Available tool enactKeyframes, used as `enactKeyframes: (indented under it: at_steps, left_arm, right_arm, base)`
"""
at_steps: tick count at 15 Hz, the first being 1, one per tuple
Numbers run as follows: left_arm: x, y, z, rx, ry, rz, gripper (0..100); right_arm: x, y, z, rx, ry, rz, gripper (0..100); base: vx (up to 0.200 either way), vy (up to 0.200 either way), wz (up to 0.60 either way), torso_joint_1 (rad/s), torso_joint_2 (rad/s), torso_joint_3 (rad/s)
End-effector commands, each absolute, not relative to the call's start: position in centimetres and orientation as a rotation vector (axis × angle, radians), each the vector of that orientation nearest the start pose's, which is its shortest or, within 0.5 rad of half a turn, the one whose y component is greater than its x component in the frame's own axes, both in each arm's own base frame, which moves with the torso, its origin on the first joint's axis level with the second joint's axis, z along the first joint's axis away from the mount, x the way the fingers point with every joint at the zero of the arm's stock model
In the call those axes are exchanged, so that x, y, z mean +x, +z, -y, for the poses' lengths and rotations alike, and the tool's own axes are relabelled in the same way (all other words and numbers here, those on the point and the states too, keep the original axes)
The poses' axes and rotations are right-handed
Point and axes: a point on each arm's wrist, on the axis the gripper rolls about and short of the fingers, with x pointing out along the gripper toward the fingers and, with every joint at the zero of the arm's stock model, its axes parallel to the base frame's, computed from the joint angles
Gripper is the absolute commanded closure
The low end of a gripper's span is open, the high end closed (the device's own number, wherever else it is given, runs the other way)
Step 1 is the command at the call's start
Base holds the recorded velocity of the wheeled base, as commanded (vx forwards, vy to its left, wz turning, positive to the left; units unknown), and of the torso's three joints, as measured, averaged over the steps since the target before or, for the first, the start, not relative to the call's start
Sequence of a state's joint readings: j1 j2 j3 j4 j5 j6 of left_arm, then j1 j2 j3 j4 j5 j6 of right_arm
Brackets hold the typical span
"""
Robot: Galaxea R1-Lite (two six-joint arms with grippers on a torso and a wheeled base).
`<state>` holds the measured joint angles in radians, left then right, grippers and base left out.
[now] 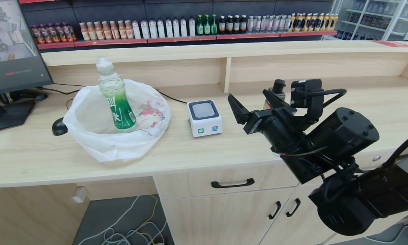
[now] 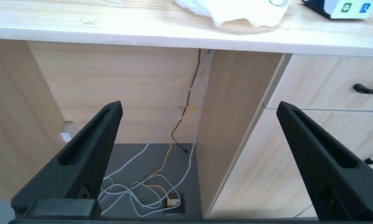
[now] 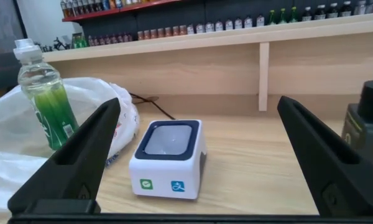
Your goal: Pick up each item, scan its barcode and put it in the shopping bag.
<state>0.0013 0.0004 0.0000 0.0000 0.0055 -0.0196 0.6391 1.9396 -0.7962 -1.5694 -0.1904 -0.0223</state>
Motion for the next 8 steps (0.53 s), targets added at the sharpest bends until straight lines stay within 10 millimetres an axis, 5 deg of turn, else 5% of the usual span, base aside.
enactKeyframes:
  at_steps: [1,8]
  left_arm:
    - [-2.28,7.55,-0.01,-0.02,0.008,0.0,0]
    - [-2.28,7.55,-0.01,-0.02,0.008,0.0,0]
  right_arm:
    - [27.72,19.48,-19.97,0.151,0.435,0.4,0]
    - [27.42,19.43,-19.68,0.148,0.434,0.393,0]
  base:
    - [0.0,-0.2,0.0,-0.002,0.0,0.002]
    - [0.0,-0.2,0.0,0.001,0.0,0.005]
